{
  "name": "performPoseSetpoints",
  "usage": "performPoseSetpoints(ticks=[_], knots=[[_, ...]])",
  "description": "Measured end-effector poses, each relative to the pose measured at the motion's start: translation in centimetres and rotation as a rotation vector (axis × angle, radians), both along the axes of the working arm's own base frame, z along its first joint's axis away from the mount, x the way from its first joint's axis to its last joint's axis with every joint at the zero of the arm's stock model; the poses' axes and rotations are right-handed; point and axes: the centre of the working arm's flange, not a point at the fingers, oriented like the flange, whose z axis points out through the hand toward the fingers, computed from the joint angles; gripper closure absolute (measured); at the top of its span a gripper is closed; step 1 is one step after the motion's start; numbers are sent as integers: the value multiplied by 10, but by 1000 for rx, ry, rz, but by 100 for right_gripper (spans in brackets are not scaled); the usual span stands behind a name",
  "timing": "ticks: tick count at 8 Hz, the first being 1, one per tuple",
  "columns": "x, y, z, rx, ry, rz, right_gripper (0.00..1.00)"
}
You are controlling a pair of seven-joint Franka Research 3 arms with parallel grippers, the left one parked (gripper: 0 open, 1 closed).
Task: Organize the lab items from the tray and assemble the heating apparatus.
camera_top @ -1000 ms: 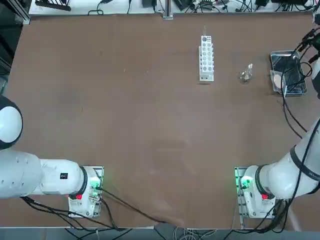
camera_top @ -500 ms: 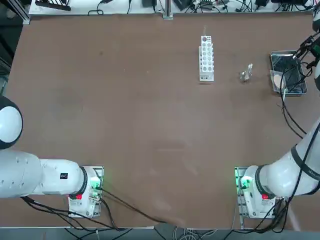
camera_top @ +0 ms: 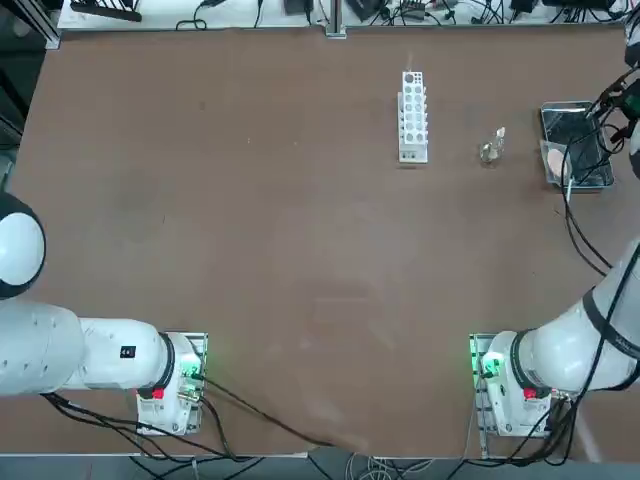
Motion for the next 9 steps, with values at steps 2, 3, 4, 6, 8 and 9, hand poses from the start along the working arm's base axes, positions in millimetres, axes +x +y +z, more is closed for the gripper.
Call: performPoseSetpoints(ticks=[2,3,4,6,8,9], knots=[[1,0,-11,3,-2,-19,16],[2,-1,-14,-8,-8,-25,18],[3,-3,-16,-21,-12,-28,22],[3,-4,-20,-28,-11,-30,29],[3,-4,-20,-24,-15,-36,36],[3,-4,-20,-23,-15,-36,36]])
